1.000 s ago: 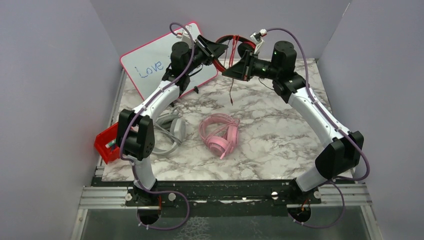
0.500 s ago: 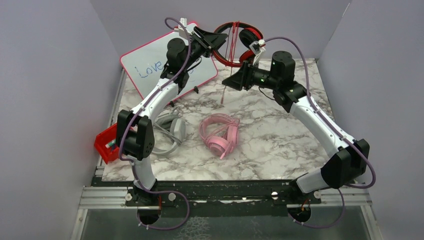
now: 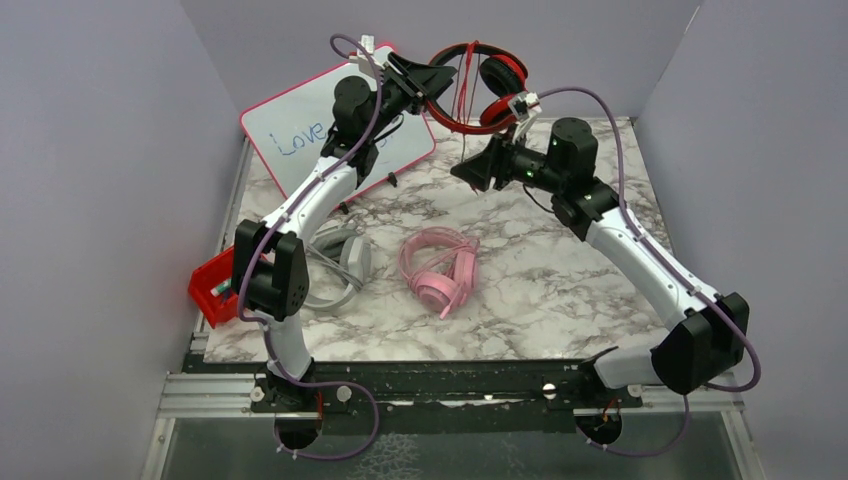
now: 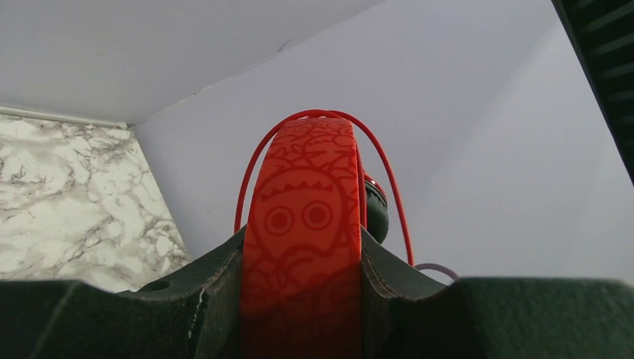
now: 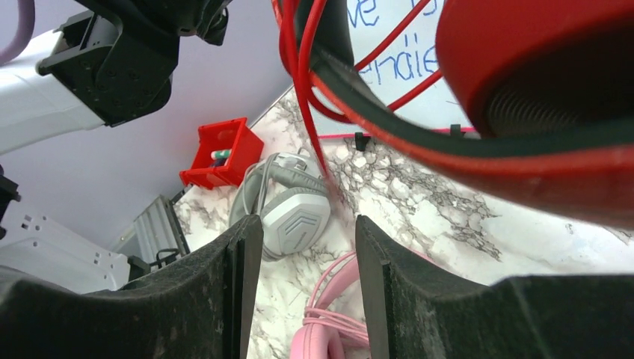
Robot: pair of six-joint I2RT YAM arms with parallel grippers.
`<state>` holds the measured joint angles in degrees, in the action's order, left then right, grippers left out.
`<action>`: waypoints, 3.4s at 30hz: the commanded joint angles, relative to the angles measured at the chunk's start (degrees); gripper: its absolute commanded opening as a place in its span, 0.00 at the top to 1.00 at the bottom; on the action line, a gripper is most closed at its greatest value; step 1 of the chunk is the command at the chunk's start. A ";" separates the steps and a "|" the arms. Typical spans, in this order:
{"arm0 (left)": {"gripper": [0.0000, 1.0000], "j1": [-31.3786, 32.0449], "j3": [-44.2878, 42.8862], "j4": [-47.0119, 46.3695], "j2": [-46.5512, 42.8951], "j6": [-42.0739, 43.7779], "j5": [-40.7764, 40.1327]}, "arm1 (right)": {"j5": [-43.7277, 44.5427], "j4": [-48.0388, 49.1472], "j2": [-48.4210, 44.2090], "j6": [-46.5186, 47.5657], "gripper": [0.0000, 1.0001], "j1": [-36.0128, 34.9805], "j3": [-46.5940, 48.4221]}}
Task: Wrap the headphones
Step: Wrap the headphones cable around the headphones.
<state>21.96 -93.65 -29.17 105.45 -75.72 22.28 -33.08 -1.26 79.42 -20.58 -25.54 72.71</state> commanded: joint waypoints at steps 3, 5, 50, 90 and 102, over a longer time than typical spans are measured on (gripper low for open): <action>1.00 -0.07 -1.41 -5.20 -3.15 -2.16 0.25 | 7.46 13.56 -4.24 -3.01 0.46 -2.21 -6.55; 1.00 -0.07 -1.31 -5.36 -3.44 -2.27 0.22 | 8.46 16.79 -4.52 -3.49 0.47 -2.26 -7.85; 1.00 -2.22 2.07 -8.81 -2.74 -10.83 8.82 | -18.90 84.16 12.96 -11.58 0.31 6.13 -30.14; 1.00 -2.09 7.98 -16.53 -4.47 -18.70 13.08 | -6.02 90.50 22.64 -3.94 1.00 1.89 -27.04; 1.00 -2.07 12.24 -16.54 -5.55 -17.40 24.11 | -16.55 86.93 25.86 -7.81 1.00 9.33 -22.71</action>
<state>19.62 -83.59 -41.69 103.90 -93.58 41.17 -43.77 83.26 103.22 -25.98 -18.65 48.29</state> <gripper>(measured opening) 0.422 0.017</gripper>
